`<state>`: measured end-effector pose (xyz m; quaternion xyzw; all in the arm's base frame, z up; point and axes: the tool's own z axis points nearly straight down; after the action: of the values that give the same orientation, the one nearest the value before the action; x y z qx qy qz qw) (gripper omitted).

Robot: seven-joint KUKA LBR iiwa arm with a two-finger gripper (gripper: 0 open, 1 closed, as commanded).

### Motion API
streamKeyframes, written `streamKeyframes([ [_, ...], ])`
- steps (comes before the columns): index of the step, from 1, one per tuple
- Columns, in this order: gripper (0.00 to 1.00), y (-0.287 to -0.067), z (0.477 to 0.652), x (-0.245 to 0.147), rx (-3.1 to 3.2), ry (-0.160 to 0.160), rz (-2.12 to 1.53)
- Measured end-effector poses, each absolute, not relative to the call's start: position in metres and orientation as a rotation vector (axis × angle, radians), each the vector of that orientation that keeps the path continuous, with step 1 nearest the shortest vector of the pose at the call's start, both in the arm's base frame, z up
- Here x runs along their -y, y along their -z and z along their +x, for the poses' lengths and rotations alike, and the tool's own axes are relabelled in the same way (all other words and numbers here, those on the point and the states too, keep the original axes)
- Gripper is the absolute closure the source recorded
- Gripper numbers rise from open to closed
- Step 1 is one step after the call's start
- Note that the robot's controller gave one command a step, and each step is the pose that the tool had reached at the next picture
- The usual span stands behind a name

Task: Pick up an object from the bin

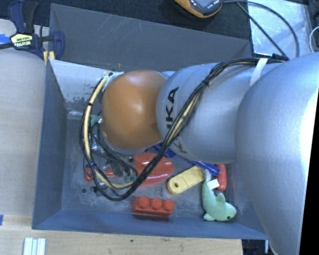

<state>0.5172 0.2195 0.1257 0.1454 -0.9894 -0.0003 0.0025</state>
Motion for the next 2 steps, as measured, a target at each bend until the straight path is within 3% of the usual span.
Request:
streamKeyframes([
  [1, 0.0, -0.068, 0.505, -0.194, 3.111, -0.001, 0.373],
  [2, 1.0, -0.079, 0.489, -0.178, 3.099, 0.002, 0.495],
])
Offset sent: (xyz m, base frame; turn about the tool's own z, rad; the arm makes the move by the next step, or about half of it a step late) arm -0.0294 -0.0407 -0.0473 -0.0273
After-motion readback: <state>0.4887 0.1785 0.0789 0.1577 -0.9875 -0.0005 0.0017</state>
